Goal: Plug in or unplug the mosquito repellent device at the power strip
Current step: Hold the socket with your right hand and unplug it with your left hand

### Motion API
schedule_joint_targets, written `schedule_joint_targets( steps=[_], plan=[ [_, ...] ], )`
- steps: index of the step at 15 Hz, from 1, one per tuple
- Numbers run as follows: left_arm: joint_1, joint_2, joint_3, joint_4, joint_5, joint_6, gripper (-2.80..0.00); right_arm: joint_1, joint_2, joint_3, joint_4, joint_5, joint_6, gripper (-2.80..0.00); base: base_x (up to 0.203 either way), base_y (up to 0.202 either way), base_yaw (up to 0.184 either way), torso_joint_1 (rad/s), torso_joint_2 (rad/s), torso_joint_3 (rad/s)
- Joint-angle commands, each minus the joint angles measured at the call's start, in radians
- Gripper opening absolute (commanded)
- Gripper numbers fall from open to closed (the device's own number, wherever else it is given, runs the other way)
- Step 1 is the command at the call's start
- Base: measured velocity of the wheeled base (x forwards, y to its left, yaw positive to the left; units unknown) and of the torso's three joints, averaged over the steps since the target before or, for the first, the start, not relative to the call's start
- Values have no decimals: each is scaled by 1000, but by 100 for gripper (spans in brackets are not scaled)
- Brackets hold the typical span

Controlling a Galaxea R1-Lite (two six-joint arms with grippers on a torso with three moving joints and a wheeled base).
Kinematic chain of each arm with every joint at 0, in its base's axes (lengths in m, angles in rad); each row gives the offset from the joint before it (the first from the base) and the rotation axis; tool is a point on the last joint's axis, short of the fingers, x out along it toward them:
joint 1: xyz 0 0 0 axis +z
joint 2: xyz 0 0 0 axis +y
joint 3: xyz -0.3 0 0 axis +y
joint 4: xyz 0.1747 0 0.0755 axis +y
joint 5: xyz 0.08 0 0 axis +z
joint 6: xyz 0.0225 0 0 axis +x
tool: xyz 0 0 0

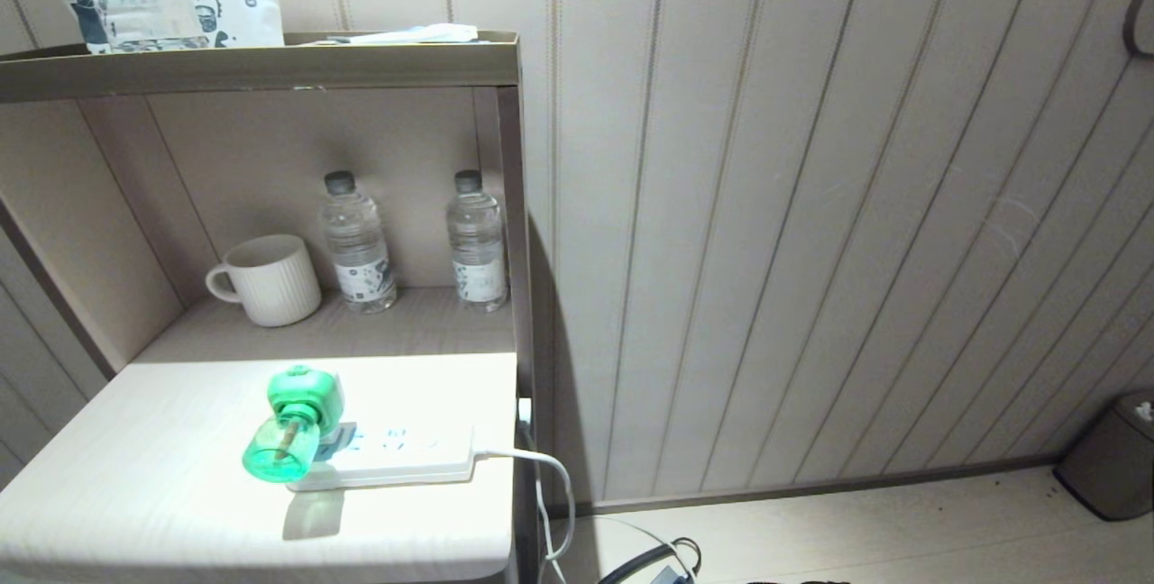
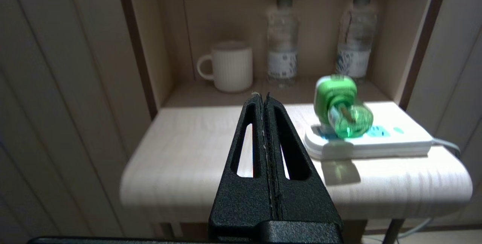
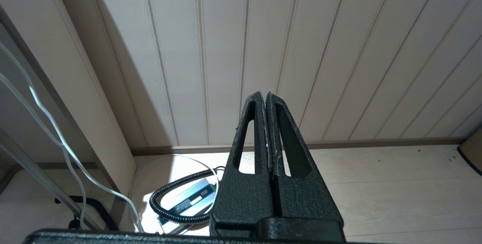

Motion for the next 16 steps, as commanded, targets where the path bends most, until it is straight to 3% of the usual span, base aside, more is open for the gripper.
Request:
schedule_joint_targets(
  steps=[1, 5, 8, 12, 13, 16],
  plan=[
    [3, 114, -207, 102, 7, 39, -280, 0, 0, 0, 1, 0, 0, -280, 0, 0, 0, 0, 0, 0],
    [8, 393, -685, 348, -14, 107, -280, 0, 0, 0, 1, 0, 0, -280, 0, 0, 0, 0, 0, 0],
    [15, 650, -1038, 648, -54, 98, -280, 0, 0, 0, 1, 0, 0, -280, 0, 0, 0, 0, 0, 0],
    [5, 1006, -1473, 1172, -97, -8, -280, 0, 0, 0, 1, 0, 0, -280, 0, 0, 0, 0, 0, 0],
    [-26, 1085, -1539, 1252, -124, -58, -280, 0, 0, 0, 1, 0, 0, -280, 0, 0, 0, 0, 0, 0],
    [-228, 1235, -1561, 1379, -150, -220, -280, 0, 0, 0, 1, 0, 0, -280, 0, 0, 0, 0, 0, 0]
  ],
)
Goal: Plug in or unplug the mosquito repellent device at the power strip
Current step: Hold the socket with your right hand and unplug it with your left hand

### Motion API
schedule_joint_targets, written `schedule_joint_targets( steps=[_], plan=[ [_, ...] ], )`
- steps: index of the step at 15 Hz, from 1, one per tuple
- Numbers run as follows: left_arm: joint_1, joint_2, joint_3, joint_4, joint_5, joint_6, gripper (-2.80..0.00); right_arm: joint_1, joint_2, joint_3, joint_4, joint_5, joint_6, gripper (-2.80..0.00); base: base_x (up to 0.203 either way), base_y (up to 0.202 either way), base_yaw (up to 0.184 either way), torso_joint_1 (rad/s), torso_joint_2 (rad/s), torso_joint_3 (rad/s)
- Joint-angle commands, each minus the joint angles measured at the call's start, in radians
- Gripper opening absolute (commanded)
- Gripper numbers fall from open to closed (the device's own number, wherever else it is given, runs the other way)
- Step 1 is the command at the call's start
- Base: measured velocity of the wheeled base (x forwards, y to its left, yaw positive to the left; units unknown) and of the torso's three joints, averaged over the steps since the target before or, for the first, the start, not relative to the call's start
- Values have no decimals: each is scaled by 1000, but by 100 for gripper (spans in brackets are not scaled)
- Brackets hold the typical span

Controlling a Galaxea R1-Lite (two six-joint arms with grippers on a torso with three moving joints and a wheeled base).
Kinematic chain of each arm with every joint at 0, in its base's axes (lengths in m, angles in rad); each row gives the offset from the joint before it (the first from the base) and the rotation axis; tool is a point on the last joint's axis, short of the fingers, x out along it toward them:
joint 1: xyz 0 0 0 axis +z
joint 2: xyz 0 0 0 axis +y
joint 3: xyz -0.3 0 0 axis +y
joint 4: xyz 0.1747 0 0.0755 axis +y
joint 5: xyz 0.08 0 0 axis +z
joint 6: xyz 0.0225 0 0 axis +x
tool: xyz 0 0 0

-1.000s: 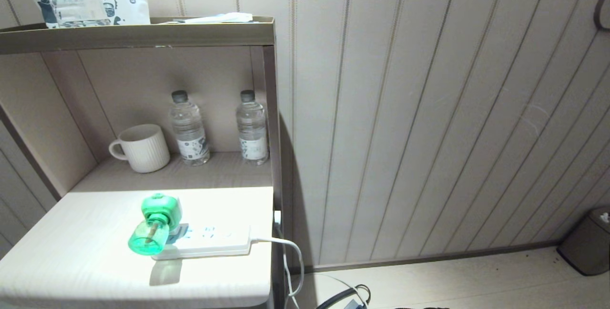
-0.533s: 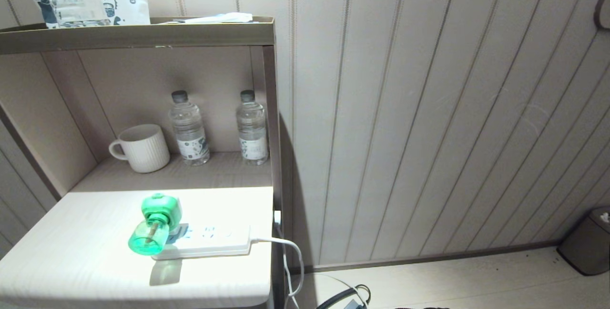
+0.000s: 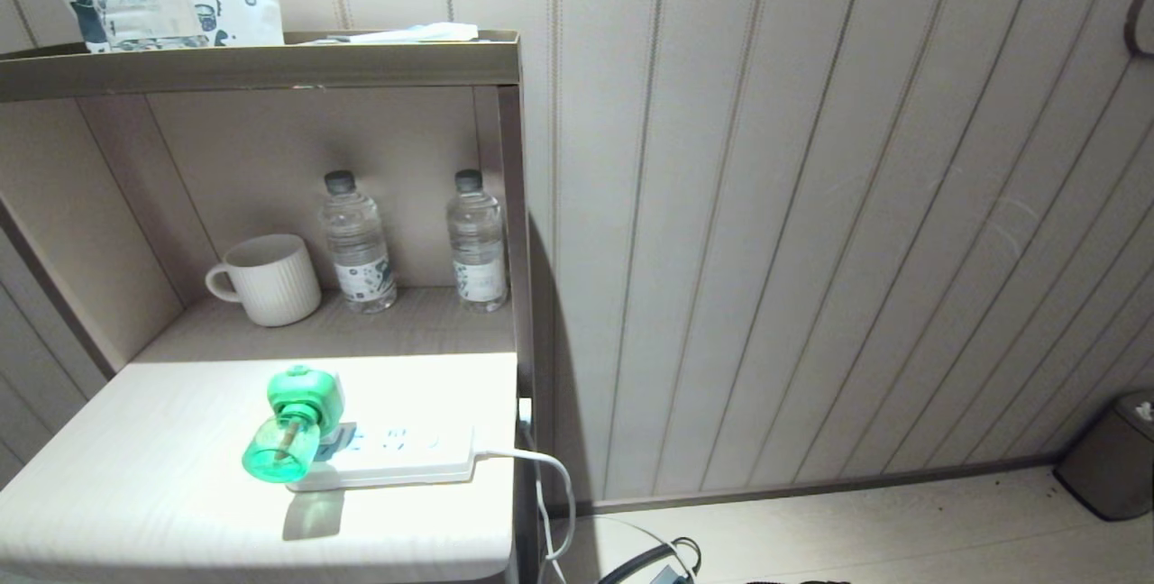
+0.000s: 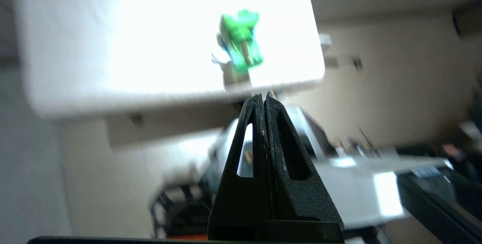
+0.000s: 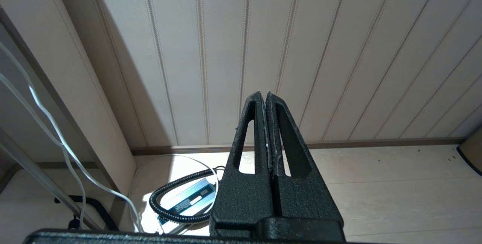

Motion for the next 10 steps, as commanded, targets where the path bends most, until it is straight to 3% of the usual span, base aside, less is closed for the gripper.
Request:
schedule_joint_targets(
  steps=[1, 3, 6, 9, 10],
  plan=[
    [-109, 167, -13, 75, 1, -72, -280, 0, 0, 0, 0, 0, 0, -280, 0, 0, 0, 0, 0, 0],
    [-184, 235, -14, 133, 3, -145, -280, 0, 0, 0, 1, 0, 0, -280, 0, 0, 0, 0, 0, 0],
    [-198, 340, -15, 138, 30, -224, -280, 0, 0, 0, 1, 0, 0, -280, 0, 0, 0, 0, 0, 0],
    [-199, 422, -14, 92, 129, -349, -280, 0, 0, 0, 1, 0, 0, -280, 0, 0, 0, 0, 0, 0],
    [-200, 441, -13, 78, 150, -366, 0, 0, 0, 0, 1, 0, 0, -280, 0, 0, 0, 0, 0, 0]
  ],
)
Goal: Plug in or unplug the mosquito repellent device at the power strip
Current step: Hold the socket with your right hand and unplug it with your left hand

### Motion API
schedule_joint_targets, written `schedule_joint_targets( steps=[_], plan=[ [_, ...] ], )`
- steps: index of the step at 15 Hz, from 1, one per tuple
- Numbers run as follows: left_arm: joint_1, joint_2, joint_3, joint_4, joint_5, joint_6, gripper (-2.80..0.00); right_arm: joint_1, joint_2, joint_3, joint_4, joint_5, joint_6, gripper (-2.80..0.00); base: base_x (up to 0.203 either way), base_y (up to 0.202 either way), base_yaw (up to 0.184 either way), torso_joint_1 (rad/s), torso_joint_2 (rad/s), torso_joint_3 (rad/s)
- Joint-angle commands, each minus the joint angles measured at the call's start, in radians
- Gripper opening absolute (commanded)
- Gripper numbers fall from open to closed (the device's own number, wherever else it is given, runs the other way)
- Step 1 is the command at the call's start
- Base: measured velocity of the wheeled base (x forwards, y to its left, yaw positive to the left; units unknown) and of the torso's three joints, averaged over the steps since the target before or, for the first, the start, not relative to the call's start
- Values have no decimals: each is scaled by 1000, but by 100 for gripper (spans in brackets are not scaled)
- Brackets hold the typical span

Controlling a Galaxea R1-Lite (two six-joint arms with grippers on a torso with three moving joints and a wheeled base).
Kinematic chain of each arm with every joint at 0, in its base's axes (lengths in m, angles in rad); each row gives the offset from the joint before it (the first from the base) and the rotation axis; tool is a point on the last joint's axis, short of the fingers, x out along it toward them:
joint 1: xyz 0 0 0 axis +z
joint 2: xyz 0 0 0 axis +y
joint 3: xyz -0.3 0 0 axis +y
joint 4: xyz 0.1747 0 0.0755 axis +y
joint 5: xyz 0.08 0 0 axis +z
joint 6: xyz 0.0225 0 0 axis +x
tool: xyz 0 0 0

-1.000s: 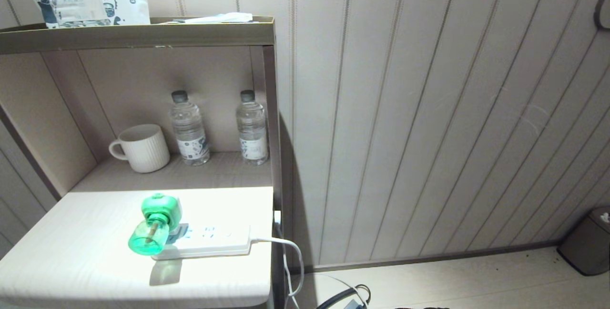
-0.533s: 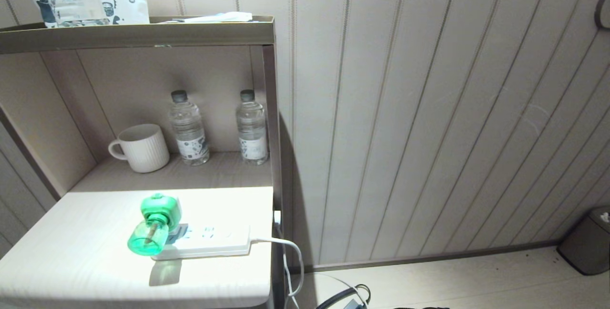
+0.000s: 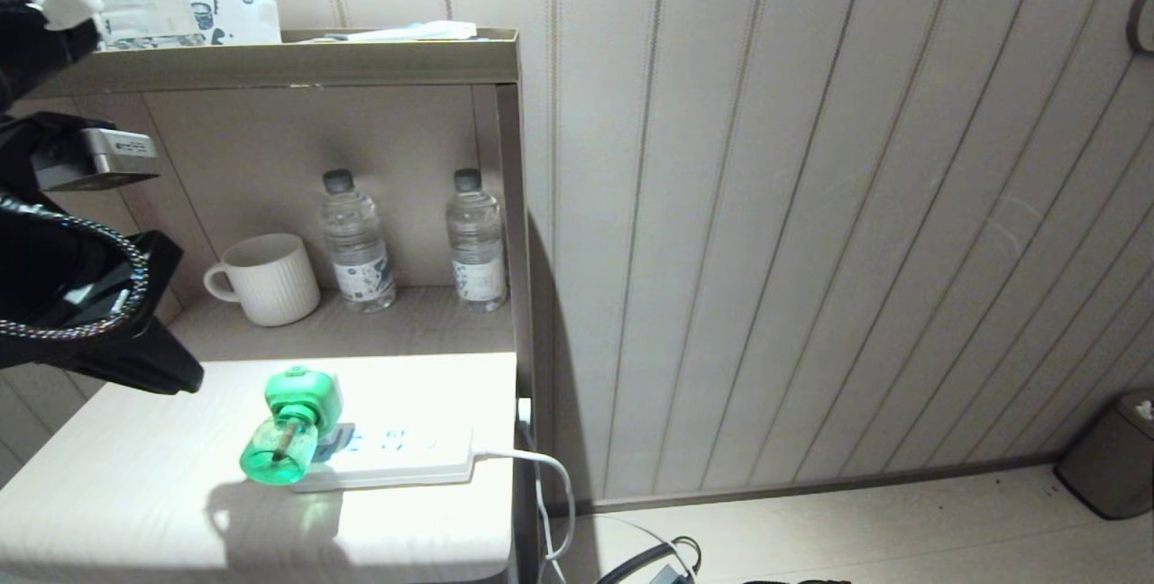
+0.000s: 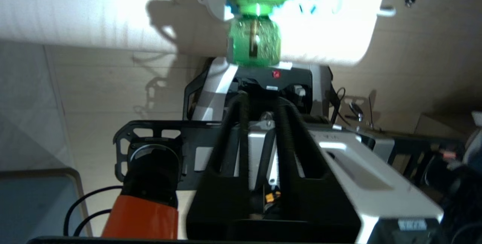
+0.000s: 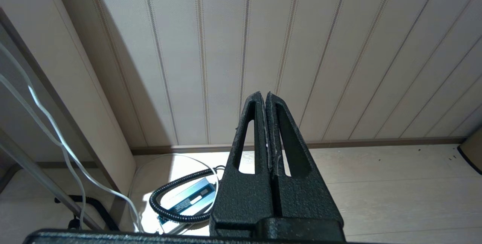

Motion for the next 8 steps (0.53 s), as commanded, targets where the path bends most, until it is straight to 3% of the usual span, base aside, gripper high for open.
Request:
schedule_joint_targets(
  steps=[1, 8],
  plan=[
    [-1, 66, 0, -3, 17, -18, 0, 0, 0, 0, 1, 0, 0, -280, 0, 0, 0, 0, 0, 0],
    [-51, 192, 10, -39, 54, -101, 0, 0, 0, 0, 1, 0, 0, -280, 0, 0, 0, 0, 0, 0]
  ],
)
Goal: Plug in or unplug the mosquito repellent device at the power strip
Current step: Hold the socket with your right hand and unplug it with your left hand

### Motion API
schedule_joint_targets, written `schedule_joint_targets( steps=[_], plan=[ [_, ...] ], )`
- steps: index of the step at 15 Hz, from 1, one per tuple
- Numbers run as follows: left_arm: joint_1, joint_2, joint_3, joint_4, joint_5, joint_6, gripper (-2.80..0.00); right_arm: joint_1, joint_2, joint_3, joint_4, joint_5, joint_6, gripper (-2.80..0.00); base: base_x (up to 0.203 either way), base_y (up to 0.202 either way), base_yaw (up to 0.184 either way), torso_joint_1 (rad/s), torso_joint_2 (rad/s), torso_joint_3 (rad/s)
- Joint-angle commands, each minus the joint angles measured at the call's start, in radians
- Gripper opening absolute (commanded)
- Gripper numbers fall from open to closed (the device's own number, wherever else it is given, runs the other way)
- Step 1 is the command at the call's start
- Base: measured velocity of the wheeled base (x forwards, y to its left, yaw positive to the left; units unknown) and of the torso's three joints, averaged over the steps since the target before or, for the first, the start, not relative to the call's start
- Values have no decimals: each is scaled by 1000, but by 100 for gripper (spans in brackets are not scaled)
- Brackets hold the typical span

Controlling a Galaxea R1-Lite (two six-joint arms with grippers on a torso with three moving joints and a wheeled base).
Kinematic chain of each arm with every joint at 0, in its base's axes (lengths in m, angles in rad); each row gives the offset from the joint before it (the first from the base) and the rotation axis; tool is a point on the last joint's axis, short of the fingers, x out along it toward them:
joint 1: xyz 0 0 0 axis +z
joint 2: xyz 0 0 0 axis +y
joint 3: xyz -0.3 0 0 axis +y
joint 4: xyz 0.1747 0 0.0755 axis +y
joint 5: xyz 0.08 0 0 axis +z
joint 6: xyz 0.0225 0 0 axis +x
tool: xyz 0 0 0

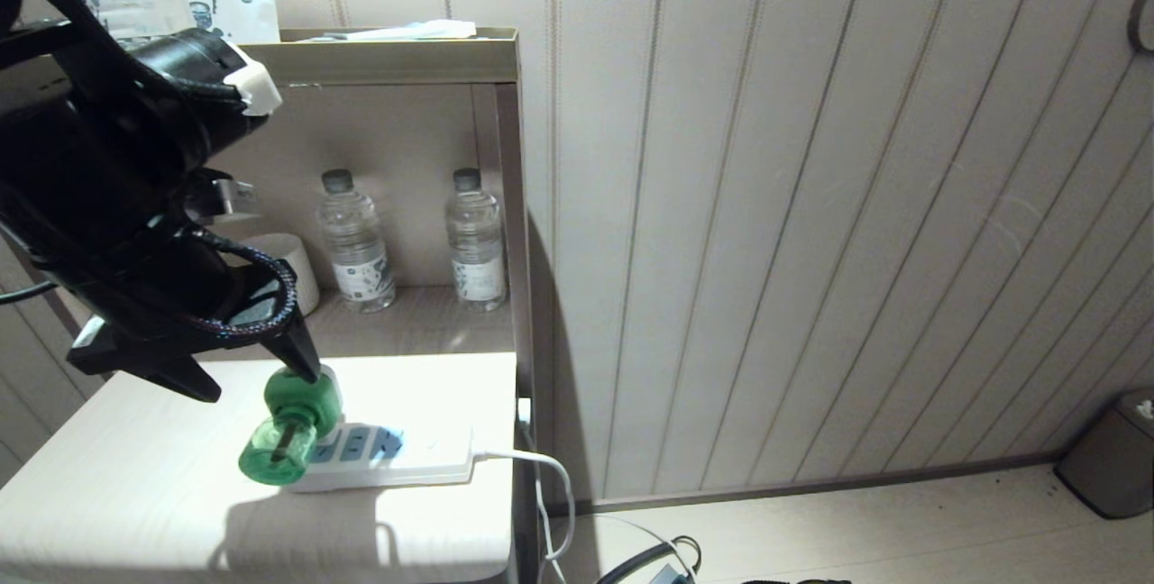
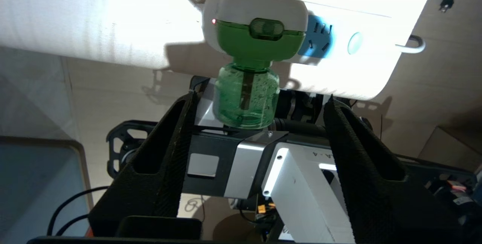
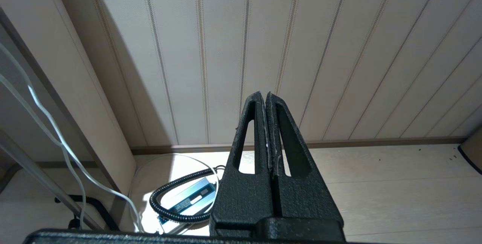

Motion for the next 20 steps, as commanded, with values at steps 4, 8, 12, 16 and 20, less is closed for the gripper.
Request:
schedule_joint_targets(
  steps=[4, 8, 12, 16, 20],
  plan=[
    [-35, 61, 32, 9, 2, -27, 0, 0, 0, 0, 1, 0, 0, -280, 0, 0, 0, 0, 0, 0],
    [-31, 100, 51, 6, 75, -42, 0, 0, 0, 0, 1, 0, 0, -280, 0, 0, 0, 0, 0, 0],
    [-31, 108, 59, -43, 75, -41, 0, 0, 0, 0, 1, 0, 0, -280, 0, 0, 0, 0, 0, 0],
    [-30, 113, 132, -100, 74, -39, 0, 0, 0, 0, 1, 0, 0, -280, 0, 0, 0, 0, 0, 0],
    [-28, 101, 175, -158, 78, -36, 0, 0, 0, 0, -1, 0, 0, -280, 0, 0, 0, 0, 0, 0]
  ],
)
